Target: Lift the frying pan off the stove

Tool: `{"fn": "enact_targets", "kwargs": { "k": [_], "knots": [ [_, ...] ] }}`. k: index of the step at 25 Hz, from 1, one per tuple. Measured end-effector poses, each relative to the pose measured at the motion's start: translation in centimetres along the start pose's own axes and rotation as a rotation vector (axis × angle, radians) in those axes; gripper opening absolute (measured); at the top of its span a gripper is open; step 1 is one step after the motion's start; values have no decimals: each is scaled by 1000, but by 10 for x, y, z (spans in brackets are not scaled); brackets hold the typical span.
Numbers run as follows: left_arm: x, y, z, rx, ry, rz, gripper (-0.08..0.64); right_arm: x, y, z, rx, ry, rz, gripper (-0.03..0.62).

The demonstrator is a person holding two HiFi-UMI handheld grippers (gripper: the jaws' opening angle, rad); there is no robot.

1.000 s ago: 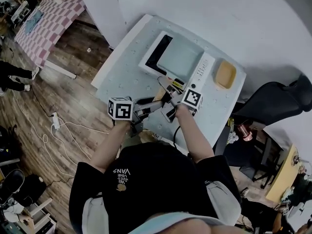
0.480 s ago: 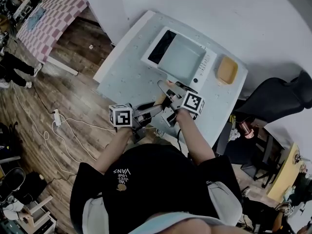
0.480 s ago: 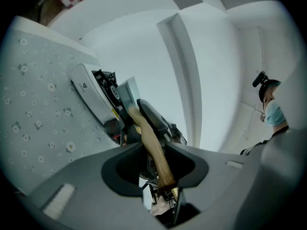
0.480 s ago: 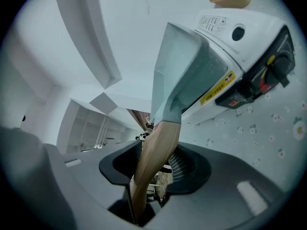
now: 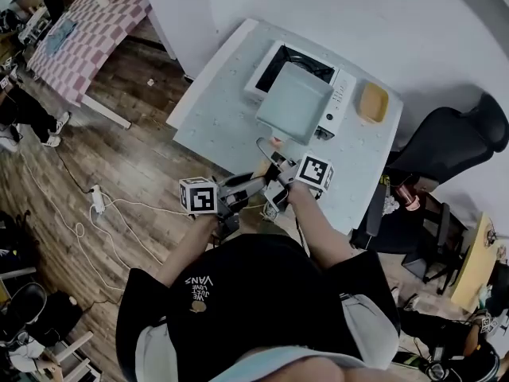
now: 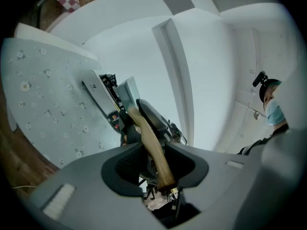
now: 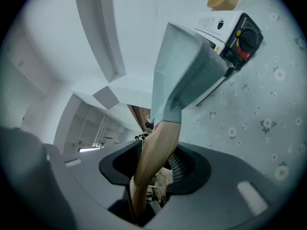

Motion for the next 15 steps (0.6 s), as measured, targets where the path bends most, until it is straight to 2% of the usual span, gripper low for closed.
{"fn": "enact_targets", "kwargs": {
  "k": [15],
  "knots": [
    [101, -31, 76, 0, -32, 12, 143, 21, 19, 126, 25, 22, 15, 173]
  ]
}}
Point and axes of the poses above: the fingertips, and each gripper's own axes: x backward along the fingers, y to its left, z out of its underside, the point moved 6 cm from there along x, backward along the fingers, and after that the axes turned 1 degree about z, right-handed, at the moved point
